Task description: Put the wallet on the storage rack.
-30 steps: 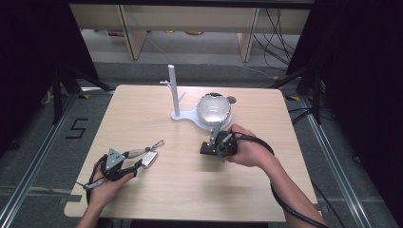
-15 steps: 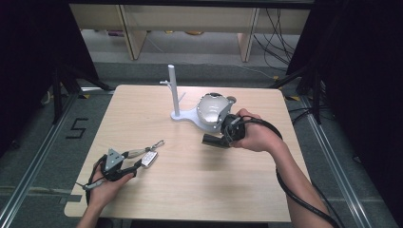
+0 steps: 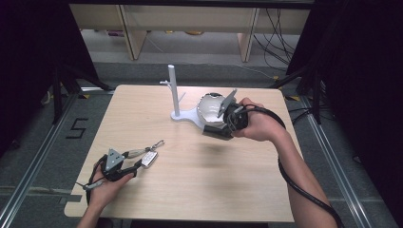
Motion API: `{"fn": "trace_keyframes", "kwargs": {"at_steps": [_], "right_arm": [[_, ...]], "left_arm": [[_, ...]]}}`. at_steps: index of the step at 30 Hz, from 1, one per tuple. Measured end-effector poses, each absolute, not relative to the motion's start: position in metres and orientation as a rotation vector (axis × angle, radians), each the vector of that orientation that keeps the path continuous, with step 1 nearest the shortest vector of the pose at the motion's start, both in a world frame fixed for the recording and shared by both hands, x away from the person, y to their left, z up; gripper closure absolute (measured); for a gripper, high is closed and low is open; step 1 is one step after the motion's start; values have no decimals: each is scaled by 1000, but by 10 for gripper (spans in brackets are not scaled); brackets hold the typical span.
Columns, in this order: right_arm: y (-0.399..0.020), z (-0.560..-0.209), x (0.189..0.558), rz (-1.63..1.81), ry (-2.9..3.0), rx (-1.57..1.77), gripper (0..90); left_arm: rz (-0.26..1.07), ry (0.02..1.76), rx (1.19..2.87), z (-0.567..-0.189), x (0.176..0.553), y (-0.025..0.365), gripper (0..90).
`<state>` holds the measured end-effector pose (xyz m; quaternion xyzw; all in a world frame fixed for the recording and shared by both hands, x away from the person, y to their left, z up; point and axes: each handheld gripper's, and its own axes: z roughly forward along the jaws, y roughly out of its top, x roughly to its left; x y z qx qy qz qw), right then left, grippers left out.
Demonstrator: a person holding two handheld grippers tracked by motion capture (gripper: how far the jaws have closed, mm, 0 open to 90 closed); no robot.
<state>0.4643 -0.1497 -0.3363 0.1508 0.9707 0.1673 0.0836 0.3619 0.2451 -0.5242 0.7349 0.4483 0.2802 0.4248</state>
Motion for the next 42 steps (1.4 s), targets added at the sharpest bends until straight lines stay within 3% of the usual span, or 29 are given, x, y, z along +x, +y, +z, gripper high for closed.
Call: {"fn": "trace_keyframes", "kwargs": {"at_steps": [26,42], "right_arm": [[-142,-297,510,557,2782,433,828],[-142,-321,547,547,2766,502,827]], "left_arm": [[703,1121,1840,-525,362,244,369],[694,1121,1840,-525,363,244,369]]}}
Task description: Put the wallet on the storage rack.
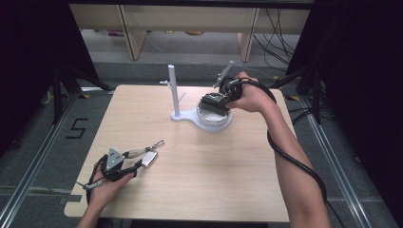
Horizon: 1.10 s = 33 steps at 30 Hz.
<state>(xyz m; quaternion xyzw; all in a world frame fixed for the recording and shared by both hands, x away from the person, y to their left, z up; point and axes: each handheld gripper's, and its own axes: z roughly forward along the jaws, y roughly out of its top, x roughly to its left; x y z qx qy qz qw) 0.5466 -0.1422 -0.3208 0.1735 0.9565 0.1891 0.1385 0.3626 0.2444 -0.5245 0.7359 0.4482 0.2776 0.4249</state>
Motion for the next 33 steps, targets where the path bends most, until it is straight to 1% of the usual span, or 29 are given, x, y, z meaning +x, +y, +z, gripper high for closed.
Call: {"fn": "trace_keyframes", "kwargs": {"at_steps": [19,33], "right_arm": [[-141,-353,570,527,2767,589,822],[-137,-360,574,520,2758,589,814]], "left_arm": [[698,1121,1843,-524,362,244,369],[693,1119,1843,-525,363,244,369]]}}
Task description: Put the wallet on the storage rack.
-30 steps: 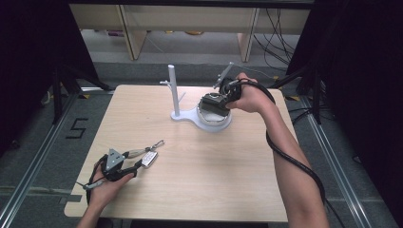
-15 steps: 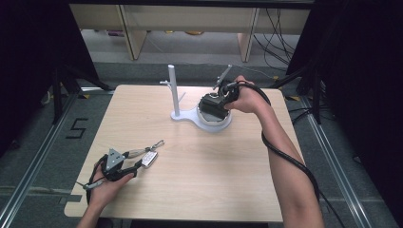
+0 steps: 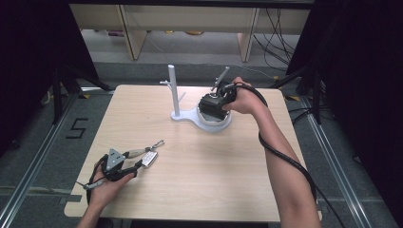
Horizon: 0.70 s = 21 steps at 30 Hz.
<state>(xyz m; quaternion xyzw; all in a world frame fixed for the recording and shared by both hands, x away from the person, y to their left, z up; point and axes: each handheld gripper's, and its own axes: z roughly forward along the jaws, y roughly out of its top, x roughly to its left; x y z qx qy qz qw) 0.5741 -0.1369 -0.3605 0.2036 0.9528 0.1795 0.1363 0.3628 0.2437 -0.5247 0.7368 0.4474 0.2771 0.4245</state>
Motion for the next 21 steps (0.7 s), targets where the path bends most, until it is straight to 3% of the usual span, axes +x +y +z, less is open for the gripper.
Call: {"fn": "trace_keyframes", "kwargs": {"at_steps": [12,21], "right_arm": [[-137,-364,580,517,2696,599,781],[-141,-362,586,511,2579,654,672]], "left_arm": [[696,1121,1843,-524,362,244,369],[690,1119,1844,-524,363,244,369]]}}
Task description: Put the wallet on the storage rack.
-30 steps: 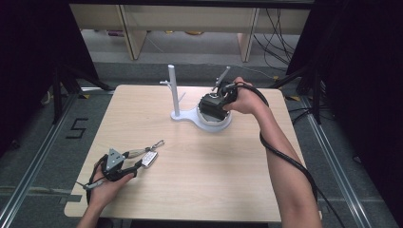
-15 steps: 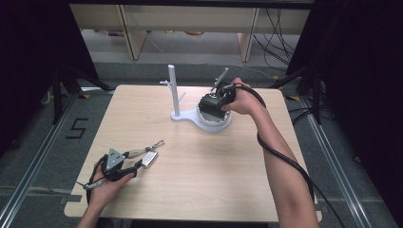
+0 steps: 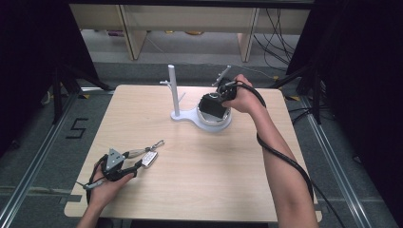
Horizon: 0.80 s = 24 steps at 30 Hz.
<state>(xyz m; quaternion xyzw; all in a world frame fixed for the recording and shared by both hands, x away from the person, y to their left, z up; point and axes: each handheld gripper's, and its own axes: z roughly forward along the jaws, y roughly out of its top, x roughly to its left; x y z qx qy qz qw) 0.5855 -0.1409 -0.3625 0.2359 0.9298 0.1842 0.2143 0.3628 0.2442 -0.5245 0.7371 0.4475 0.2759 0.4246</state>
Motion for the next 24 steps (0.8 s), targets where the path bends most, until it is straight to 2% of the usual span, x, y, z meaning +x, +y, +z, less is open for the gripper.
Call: {"fn": "trace_keyframes", "kwargs": {"at_steps": [12,24], "right_arm": [[-145,-367,590,463,2435,726,651],[-143,-360,580,517,2428,709,573]], "left_arm": [[689,1119,1843,-524,363,244,369],[691,1125,1839,-524,362,245,365]]}}
